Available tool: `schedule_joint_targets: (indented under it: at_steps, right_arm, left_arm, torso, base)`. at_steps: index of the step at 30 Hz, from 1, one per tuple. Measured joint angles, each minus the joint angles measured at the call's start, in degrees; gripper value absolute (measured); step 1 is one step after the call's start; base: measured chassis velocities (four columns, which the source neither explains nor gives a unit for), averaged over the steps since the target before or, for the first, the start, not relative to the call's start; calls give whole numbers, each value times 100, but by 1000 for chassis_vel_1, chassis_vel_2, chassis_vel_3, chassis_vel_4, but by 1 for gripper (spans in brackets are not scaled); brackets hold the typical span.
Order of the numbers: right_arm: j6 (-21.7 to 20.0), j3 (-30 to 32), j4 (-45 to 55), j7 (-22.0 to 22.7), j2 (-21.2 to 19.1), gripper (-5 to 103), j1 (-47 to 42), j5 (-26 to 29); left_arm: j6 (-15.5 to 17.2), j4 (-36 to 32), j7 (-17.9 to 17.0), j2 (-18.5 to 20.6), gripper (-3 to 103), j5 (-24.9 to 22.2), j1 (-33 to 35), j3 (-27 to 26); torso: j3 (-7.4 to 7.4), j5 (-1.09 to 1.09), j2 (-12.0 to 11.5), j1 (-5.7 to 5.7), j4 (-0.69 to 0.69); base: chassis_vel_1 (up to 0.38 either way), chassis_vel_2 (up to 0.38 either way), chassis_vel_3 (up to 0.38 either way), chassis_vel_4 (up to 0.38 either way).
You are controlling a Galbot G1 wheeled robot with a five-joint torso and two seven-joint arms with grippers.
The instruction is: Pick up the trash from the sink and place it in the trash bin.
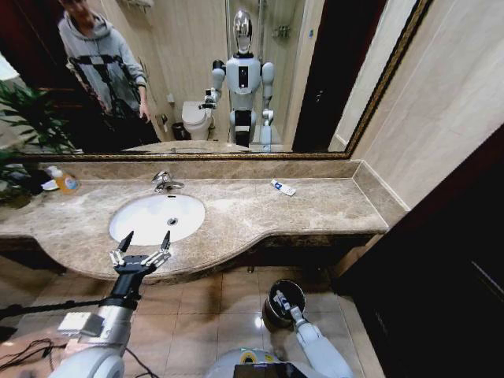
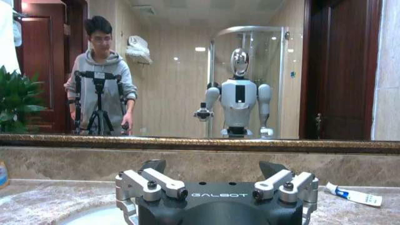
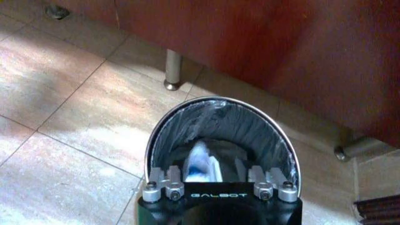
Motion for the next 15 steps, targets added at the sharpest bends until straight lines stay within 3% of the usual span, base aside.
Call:
schedule_joint_targets:
  at_steps: [4,10,15]
  right_arm:
    - [0,9,32,6,-45,66,-38,17]
    - [24,19,67,19,-117,93,-123,96]
    - [41,29,110,23,-133,99,-168,126]
  left_arm:
    - [0,0,0,0,100,0,0,0]
    - [0,0,0,0,100,0,0,0]
    - [0,0,0,0,100,0,0,0]
  torso:
    - [0,0,0,0,0]
    - [0,0,0,0,0]
    - [0,0,1,0,0]
  base:
    - [0,0,0,0]
    - [0,0,0,0]
    - [0,0,0,0]
